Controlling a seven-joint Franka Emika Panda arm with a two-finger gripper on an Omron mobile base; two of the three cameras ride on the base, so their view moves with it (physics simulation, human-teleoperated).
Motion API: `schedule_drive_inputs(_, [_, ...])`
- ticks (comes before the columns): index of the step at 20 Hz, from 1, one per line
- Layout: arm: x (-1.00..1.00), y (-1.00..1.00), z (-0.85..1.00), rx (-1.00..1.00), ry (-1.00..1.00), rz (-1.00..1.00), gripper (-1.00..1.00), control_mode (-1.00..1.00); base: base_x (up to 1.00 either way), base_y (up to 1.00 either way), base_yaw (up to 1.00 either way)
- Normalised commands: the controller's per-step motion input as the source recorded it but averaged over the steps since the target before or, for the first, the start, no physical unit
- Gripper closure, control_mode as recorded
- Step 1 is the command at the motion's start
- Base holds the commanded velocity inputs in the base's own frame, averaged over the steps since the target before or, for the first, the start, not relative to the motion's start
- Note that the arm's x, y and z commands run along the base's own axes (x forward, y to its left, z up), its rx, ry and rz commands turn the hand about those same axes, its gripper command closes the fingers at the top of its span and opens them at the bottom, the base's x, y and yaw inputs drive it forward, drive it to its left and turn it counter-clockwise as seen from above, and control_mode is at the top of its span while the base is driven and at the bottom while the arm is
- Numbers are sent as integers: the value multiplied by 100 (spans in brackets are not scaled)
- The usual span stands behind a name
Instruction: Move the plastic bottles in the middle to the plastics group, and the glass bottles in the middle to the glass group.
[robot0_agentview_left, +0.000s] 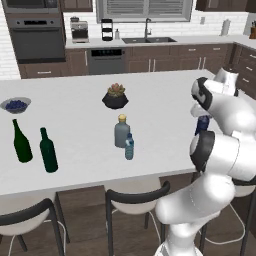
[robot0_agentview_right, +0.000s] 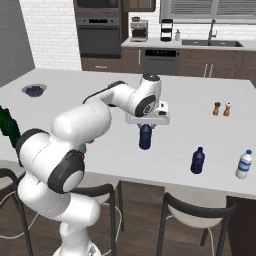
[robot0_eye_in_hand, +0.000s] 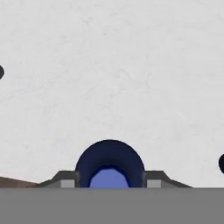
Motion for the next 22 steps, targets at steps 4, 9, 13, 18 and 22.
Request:
schedule_drive_inputs(4, [0,-97,-17,0,4,-13,100,-100,0,0,0])
schedule_drive_inputs(9, [14,-75,-49,0,4,-12,100,-100,0,0,0])
schedule_drive_inputs(13, [7,-60,-42,0,6,-10,100,-100,0,0,0])
schedule_drive_inputs(18, [0,-8,-2,0,0,-1,100,-100,0,0,0])
schedule_drive_inputs(22, [0,-1,-18,-5,-1,0,100,-100,0,0,0])
